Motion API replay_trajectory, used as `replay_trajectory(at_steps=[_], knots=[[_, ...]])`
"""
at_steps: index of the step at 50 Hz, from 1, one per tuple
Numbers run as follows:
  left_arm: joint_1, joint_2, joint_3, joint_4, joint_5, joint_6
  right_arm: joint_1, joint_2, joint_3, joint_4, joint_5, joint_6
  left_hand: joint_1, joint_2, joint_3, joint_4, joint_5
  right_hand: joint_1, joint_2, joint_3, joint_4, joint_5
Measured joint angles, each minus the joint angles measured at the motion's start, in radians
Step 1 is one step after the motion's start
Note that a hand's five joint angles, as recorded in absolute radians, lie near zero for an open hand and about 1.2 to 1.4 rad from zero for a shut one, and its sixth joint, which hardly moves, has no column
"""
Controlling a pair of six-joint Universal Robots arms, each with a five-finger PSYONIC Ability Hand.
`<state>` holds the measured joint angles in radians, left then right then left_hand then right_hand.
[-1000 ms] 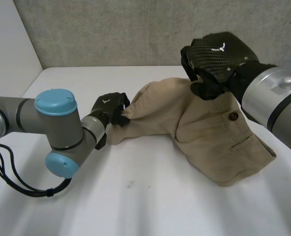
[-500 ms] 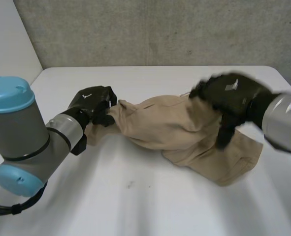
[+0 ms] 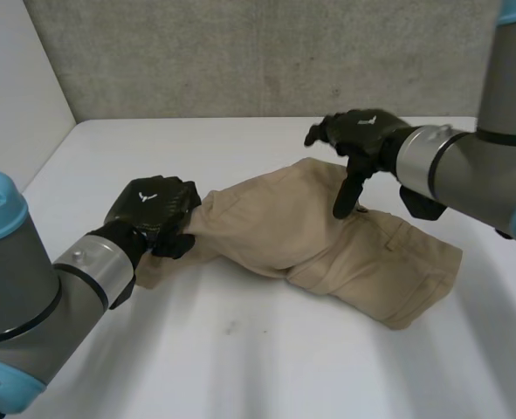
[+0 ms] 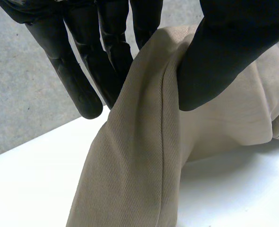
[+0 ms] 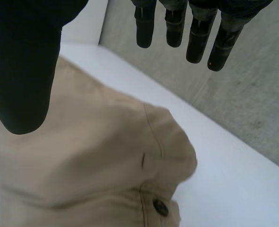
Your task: Fold the shorts.
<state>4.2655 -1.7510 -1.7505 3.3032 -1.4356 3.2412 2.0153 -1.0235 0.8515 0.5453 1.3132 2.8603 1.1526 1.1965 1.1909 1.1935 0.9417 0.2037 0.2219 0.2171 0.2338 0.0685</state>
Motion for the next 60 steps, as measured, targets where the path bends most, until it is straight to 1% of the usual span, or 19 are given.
replay_trajectory(at_steps=[6, 11, 13, 19, 25, 29, 34, 36, 37, 41, 45, 46, 47, 48, 50, 51, 57, 58, 60], knots=[[-0.003, 0.043, -0.038, 0.001, 0.000, -0.002, 0.002, 0.115, -0.087, 0.021, -0.006, -0.099, 0.000, 0.000, 0.000, 0.000, 0.000, 0.000, 0.000, 0.000, 0.000, 0.000], [-0.018, 0.077, -0.087, 0.001, 0.001, -0.003, 0.002, 0.193, -0.133, 0.011, -0.045, -0.161, 0.000, 0.000, 0.000, 0.000, 0.000, 0.000, 0.000, 0.000, 0.000, 0.000], [-0.025, 0.082, -0.098, 0.001, 0.001, -0.003, 0.003, 0.199, -0.134, 0.006, -0.056, -0.176, 0.000, 0.000, 0.000, 0.000, 0.000, 0.000, 0.000, 0.000, 0.000, 0.000], [-0.104, 0.110, -0.179, 0.000, 0.000, -0.003, 0.034, 0.198, -0.115, -0.065, -0.118, -0.292, 0.000, 0.000, 0.000, 0.000, 0.000, 0.000, 0.000, 0.000, 0.000, 0.000], [-0.189, 0.128, -0.232, -0.002, -0.005, -0.001, 0.071, 0.180, -0.092, -0.147, -0.144, -0.375, 0.000, 0.000, 0.000, 0.000, 0.000, 0.000, 0.000, 0.000, 0.000, 0.000], [-0.237, 0.151, -0.258, -0.002, -0.010, 0.000, 0.107, 0.180, -0.074, -0.187, -0.160, -0.464, 0.000, 0.001, 0.000, 0.000, 0.000, 0.000, 0.000, 0.001, 0.000, 0.000], [-0.259, 0.181, -0.277, -0.002, -0.013, 0.000, 0.130, 0.203, -0.057, -0.193, -0.161, -0.554, 0.000, 0.002, 0.000, 0.000, 0.000, 0.000, 0.001, 0.002, 0.000, 0.000], [-0.261, 0.192, -0.283, -0.003, -0.013, 0.000, 0.132, 0.207, -0.056, -0.193, -0.160, -0.563, 0.000, 0.002, 0.000, 0.000, 0.000, 0.000, 0.002, 0.002, 0.000, 0.000], [-0.261, 0.197, -0.286, -0.003, -0.014, 0.000, 0.139, 0.230, -0.050, -0.192, -0.151, -0.616, 0.000, 0.002, 0.000, 0.000, 0.000, 0.000, 0.002, 0.002, 0.000, 0.000], [-0.260, 0.214, -0.298, -0.003, -0.013, 0.001, 0.142, 0.261, -0.049, -0.194, -0.126, -0.678, 0.000, 0.002, 0.000, 0.000, 0.000, 0.003, 0.004, 0.002, 0.003, 0.001], [-0.258, 0.226, -0.313, -0.004, -0.013, 0.001, 0.143, 0.285, -0.059, -0.200, -0.097, -0.716, 0.000, 0.002, 0.000, 0.000, 0.000, 0.248, 0.296, 0.297, 0.265, 0.229], [-0.258, 0.228, -0.318, -0.003, -0.013, 0.002, 0.142, 0.289, -0.064, -0.204, -0.089, -0.722, 0.000, 0.002, 0.000, 0.000, 0.000, 0.248, 0.296, 0.297, 0.265, 0.229], [-0.256, 0.230, -0.322, -0.003, -0.013, 0.002, 0.142, 0.290, -0.069, -0.210, -0.083, -0.727, 0.000, 0.002, 0.000, 0.000, 0.000, 0.660, 0.785, 0.768, 0.763, 0.619], [-0.255, 0.230, -0.324, -0.003, -0.013, 0.002, 0.142, 0.289, -0.073, -0.218, -0.078, -0.728, 0.000, 0.002, 0.000, 0.000, 0.000, 0.709, 0.875, 0.848, 0.843, 0.702], [-0.250, 0.230, -0.328, -0.003, -0.014, 0.002, 0.142, 0.282, -0.080, -0.238, -0.068, -0.727, 0.000, 0.002, 0.000, 0.001, 0.000, 0.709, 0.875, 0.848, 0.843, 0.702], [-0.244, 0.230, -0.329, -0.002, -0.014, 0.002, 0.142, 0.270, -0.086, -0.261, -0.057, -0.723, 0.000, 0.002, 0.000, 0.003, 0.002, 0.764, 0.955, 0.955, 0.952, 0.820], [-0.197, 0.229, -0.320, 0.002, -0.017, 0.002, 0.141, 0.183, -0.064, -0.344, 0.004, -0.682, 0.000, 0.002, 0.000, 0.004, 0.031, 0.764, 0.955, 0.956, 0.954, 0.820], [-0.155, 0.230, -0.298, 0.005, -0.027, 0.002, 0.140, 0.094, -0.014, -0.387, 0.049, -0.646, 0.000, 0.002, 0.000, 0.004, 0.032, 0.771, 0.954, 0.960, 0.954, 0.820], [-0.137, 0.232, -0.283, 0.006, -0.037, 0.002, 0.139, 0.047, 0.017, -0.399, 0.067, -0.632, 0.000, 0.002, 0.000, 0.004, 0.032, 0.771, 0.954, 0.962, 0.954, 0.820]])
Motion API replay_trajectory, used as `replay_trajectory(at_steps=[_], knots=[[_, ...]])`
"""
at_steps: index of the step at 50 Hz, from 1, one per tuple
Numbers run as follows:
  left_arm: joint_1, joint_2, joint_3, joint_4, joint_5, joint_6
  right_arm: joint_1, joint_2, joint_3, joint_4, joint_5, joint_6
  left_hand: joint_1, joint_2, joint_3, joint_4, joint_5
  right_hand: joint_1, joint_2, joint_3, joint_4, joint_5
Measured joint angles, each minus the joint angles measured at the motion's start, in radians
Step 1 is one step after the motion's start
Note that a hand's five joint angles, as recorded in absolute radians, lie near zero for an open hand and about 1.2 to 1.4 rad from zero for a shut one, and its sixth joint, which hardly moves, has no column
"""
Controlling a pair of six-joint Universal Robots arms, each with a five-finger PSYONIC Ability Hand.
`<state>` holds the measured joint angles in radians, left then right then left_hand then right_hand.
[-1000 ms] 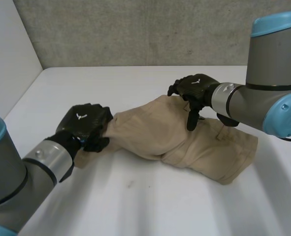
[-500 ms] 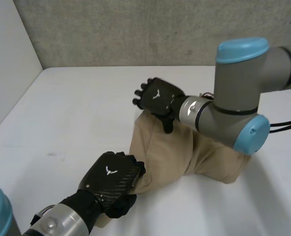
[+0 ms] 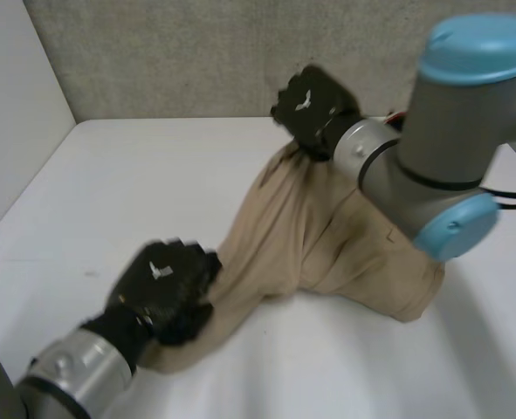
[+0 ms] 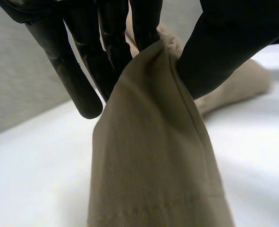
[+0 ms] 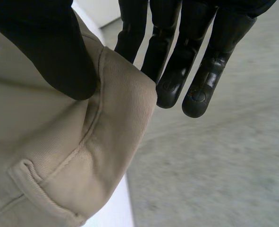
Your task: Fold the shorts.
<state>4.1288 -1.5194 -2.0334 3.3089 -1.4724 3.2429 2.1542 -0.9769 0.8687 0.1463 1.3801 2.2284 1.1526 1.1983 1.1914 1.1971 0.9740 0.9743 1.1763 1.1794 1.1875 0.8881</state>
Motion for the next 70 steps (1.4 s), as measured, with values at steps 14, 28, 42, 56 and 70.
replay_trajectory(at_steps=[14, 28, 42, 56, 70], knots=[[0.082, 0.175, 0.301, 0.003, -0.107, 0.055, -0.008, -0.393, 0.197, -0.014, 0.090, 0.153, 0.000, 0.000, 0.000, 0.000, 0.000, 0.000, 0.000, 0.007, 0.004, 0.069], [0.083, 0.274, 0.645, 0.000, -0.109, 0.104, -0.012, -0.677, 0.225, -0.016, 0.135, 0.317, 0.000, 0.001, 0.001, 0.001, 0.000, 0.000, -0.001, 0.007, 0.004, 0.069], [0.084, 0.321, 0.674, -0.029, -0.081, 0.104, -0.010, -0.806, 0.255, 0.048, 0.158, 0.318, 0.000, 0.002, 0.001, 0.001, 0.000, 0.000, -0.001, 0.007, 0.004, 0.070], [0.085, -0.022, 0.635, -0.046, -0.017, 0.134, -0.017, -0.482, 0.298, 0.079, 0.159, 0.314, 0.000, 0.002, 0.003, 0.001, 0.000, 0.000, -0.001, 0.007, 0.005, 0.084], [0.095, -0.725, 1.112, 0.140, -0.030, 0.341, -0.064, 0.043, -0.042, -0.263, 0.236, 0.299, 0.000, 0.003, 0.003, 0.001, 0.000, 0.000, -0.001, 0.007, 0.005, 0.084]])
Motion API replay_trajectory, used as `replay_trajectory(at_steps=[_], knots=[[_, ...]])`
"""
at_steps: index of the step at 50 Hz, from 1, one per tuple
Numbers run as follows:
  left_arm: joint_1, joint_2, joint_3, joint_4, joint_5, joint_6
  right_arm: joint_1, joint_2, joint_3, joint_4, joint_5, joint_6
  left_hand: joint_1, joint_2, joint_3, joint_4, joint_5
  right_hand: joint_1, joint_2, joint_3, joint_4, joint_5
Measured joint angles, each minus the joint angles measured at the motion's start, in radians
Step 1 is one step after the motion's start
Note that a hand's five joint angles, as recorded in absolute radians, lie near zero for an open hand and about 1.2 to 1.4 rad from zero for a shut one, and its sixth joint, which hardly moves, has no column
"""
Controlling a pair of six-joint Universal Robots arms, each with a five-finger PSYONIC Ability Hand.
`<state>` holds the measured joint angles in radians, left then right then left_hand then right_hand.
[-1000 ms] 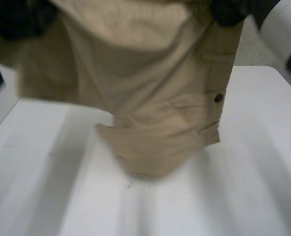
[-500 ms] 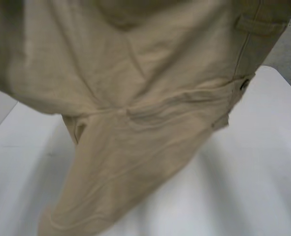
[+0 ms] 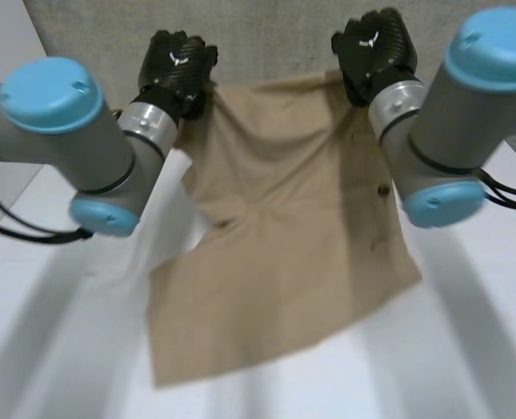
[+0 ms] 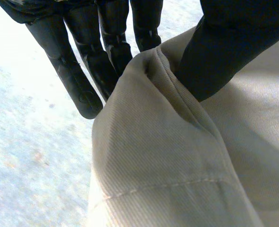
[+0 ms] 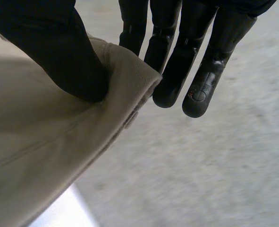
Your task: Fold the shorts.
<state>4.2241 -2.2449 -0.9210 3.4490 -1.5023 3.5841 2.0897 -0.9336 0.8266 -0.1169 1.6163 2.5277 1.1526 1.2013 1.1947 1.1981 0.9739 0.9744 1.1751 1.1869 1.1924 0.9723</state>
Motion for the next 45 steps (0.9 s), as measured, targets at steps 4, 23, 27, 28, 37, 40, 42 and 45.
replay_trajectory(at_steps=[4, 23, 27, 28, 37, 40, 42, 45], knots=[[0.009, -0.120, 0.131, 0.095, -0.015, 0.002, -0.008, 0.110, -0.069, -0.169, 0.033, -0.026, -0.054, -0.094, -0.090, -0.093, -0.048, -0.142, -0.188, -0.189, -0.174, -0.152], [0.006, -0.215, 0.085, 0.223, -0.057, -0.008, -0.066, 0.105, 0.113, -0.158, 0.010, -0.062, -0.964, -0.999, -0.980, -0.993, -0.929, -0.772, -0.954, -0.973, -0.959, -0.905], [0.004, -0.134, -0.039, 0.215, -0.085, -0.007, -0.087, 0.030, 0.207, -0.129, -0.022, -0.062, -0.964, -0.999, -0.980, -0.993, -0.929, -0.772, -0.954, -0.973, -0.959, -0.905], [0.004, -0.122, -0.056, 0.214, -0.090, -0.007, -0.096, 0.008, 0.236, -0.113, -0.040, -0.061, -0.964, -0.999, -0.980, -0.993, -0.929, -0.772, -0.954, -0.973, -0.959, -0.905], [-0.032, 0.154, -0.431, 0.116, -0.169, -0.009, -0.222, -0.100, 0.412, 0.105, -0.285, -0.034, -0.964, -0.999, -0.980, -0.993, -0.929, -0.772, -0.954, -0.973, -0.959, -0.905], [-0.053, 0.218, -0.521, 0.064, -0.173, -0.019, -0.257, -0.098, 0.427, 0.140, -0.338, -0.020, -0.962, -0.999, -0.980, -0.993, -0.929, -0.758, -0.931, -0.951, -0.944, -0.890], [-0.076, 0.271, -0.600, 0.012, -0.174, -0.040, -0.288, -0.085, 0.432, 0.158, -0.385, -0.007, -0.960, -0.996, -0.979, -0.991, -0.929, -0.700, -0.852, -0.867, -0.872, -0.825], [-0.104, 0.318, -0.678, -0.044, -0.174, -0.082, -0.317, -0.059, 0.429, 0.166, -0.435, 0.004, -0.960, -0.996, -0.979, -0.991, -0.929, -0.694, -0.847, -0.857, -0.865, -0.821]])
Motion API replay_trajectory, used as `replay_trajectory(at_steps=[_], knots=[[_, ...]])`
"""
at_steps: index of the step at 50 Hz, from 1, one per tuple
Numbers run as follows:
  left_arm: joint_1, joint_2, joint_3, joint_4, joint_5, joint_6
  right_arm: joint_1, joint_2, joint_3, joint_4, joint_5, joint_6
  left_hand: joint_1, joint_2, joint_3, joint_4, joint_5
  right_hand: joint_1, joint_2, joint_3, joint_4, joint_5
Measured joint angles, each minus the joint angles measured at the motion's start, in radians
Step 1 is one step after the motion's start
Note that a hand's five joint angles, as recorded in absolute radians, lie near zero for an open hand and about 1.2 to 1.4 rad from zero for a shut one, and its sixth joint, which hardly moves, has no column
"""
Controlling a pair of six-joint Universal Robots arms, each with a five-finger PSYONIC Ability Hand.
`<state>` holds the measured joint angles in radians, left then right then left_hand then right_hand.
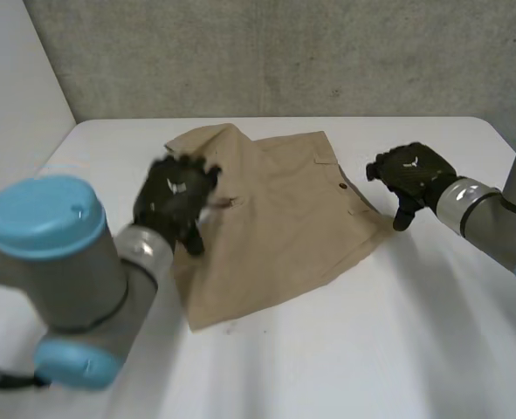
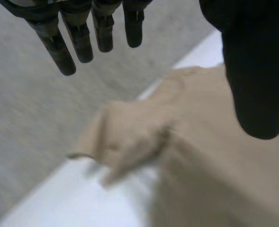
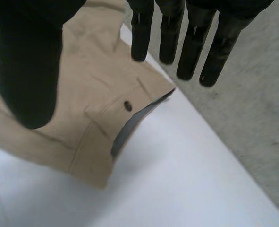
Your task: Fold the shorts.
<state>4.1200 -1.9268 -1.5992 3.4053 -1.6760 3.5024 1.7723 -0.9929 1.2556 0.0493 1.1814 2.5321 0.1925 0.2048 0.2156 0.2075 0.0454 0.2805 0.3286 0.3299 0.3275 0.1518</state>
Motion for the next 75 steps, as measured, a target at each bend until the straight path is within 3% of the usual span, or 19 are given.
replay_trajectory(at_steps=[1, 2, 5, 11, 18, 27, 38, 42, 75], knots=[[-0.012, 0.017, -0.030, -0.022, 0.000, -0.024, -0.010, 0.013, -0.003, 0.001, -0.018, 0.003, 0.024, 0.020, 0.009, 0.013, 0.009, 0.000, 0.000, 0.000, 0.000, 0.000], [-0.023, 0.030, -0.056, -0.042, 0.000, -0.050, -0.022, 0.029, -0.008, 0.001, -0.040, 0.005, 0.024, 0.020, 0.009, 0.013, 0.009, 0.139, 0.160, 0.159, 0.163, 0.142], [-0.046, 0.054, -0.113, -0.092, 0.001, -0.141, -0.042, 0.077, -0.027, -0.001, -0.087, 0.006, 0.184, 0.155, 0.140, 0.153, 0.143, 0.178, 0.210, 0.207, 0.211, 0.187], [-0.064, 0.060, -0.177, -0.169, 0.001, -0.307, -0.055, 0.177, -0.078, -0.010, -0.133, -0.004, 0.252, 0.240, 0.229, 0.240, 0.231, 0.194, 0.226, 0.231, 0.230, 0.211], [-0.065, 0.053, -0.211, -0.192, -0.002, -0.365, -0.054, 0.250, -0.126, -0.019, -0.141, -0.013, 0.256, 0.245, 0.235, 0.247, 0.238, 0.229, 0.269, 0.271, 0.270, 0.248], [-0.064, 0.023, -0.217, -0.183, -0.035, -0.365, -0.053, 0.300, -0.159, -0.070, -0.135, -0.041, 0.256, 0.245, 0.235, 0.247, 0.238, 0.350, 0.407, 0.405, 0.406, 0.372], [-0.086, -0.015, -0.215, -0.132, -0.064, -0.354, -0.052, 0.312, -0.172, -0.101, -0.134, -0.046, 0.265, 0.258, 0.245, 0.256, 0.247, 0.646, 0.848, 0.844, 0.854, 0.800], [-0.091, -0.027, -0.212, -0.110, -0.080, -0.351, -0.048, 0.305, -0.162, -0.096, -0.135, -0.041, 0.382, 0.365, 0.353, 0.366, 0.351, 0.646, 0.848, 0.849, 0.862, 0.821], [-0.103, -0.186, -0.069, -0.101, -0.092, -0.337, -0.042, 0.221, -0.051, -0.086, -0.126, -0.032, 0.430, 0.417, 0.400, 0.417, 0.402, 0.645, 0.848, 0.853, 0.863, 0.829]])
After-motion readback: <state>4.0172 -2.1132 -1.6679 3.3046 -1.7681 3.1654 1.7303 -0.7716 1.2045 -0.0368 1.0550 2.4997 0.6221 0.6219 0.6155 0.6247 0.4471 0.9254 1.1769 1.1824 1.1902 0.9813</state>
